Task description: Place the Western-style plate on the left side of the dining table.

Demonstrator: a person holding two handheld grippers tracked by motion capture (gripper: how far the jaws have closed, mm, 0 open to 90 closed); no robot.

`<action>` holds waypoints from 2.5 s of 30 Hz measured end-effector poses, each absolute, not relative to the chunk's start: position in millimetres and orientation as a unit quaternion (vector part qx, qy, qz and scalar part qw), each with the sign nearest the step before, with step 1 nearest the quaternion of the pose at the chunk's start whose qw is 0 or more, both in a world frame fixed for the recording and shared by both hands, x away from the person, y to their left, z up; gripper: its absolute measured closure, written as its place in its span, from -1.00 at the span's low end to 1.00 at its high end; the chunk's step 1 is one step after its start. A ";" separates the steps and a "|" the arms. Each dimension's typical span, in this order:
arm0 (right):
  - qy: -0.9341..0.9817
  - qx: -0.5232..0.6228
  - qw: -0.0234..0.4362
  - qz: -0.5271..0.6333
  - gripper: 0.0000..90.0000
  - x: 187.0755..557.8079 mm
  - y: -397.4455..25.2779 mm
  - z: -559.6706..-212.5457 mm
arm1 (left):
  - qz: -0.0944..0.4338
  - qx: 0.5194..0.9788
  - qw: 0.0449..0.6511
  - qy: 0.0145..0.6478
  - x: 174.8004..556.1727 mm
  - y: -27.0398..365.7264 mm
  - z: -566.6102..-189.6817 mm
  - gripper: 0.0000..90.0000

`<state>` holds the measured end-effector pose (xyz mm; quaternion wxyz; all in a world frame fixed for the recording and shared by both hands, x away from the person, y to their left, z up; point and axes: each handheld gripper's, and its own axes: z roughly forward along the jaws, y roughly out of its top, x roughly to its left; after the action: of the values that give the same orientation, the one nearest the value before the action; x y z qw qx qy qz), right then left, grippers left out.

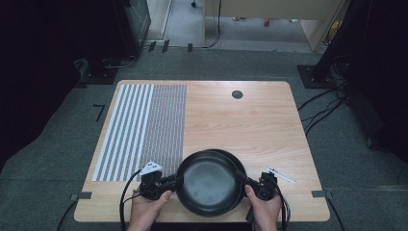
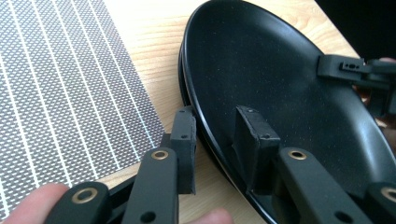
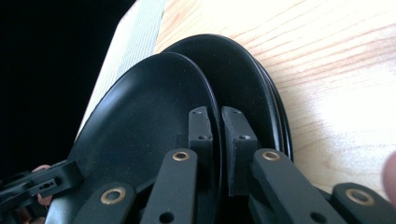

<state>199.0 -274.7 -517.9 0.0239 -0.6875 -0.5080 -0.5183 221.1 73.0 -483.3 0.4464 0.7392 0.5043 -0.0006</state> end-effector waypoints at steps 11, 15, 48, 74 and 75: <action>-0.501 -0.687 0.003 -0.527 0.83 196.4 -271.8 -507.4 | -0.013 0.728 0.460 0.508 223.2 75.4 -477.0 0.67; -0.494 -0.691 0.018 -0.527 0.83 198.6 -271.5 -508.8 | -0.010 0.727 0.461 0.509 225.8 76.2 -472.8 0.67; -0.551 -0.646 0.030 -0.527 0.82 282.9 -216.6 -453.9 | 0.035 0.687 0.484 0.541 265.7 133.8 -432.5 0.67; -0.609 -0.609 0.043 -0.506 0.82 355.9 -138.7 -440.4 | 0.057 0.625 0.491 0.604 292.2 200.9 -439.2 0.68; -0.611 -0.608 0.043 -0.505 0.82 357.7 -137.0 -440.3 | 0.057 0.622 0.492 0.606 293.6 203.3 -440.1 0.68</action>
<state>357.7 -137.0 -440.3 0.0430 -0.6079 -0.6110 -0.5053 293.6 203.3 -440.1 0.4923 0.6222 0.6061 0.0570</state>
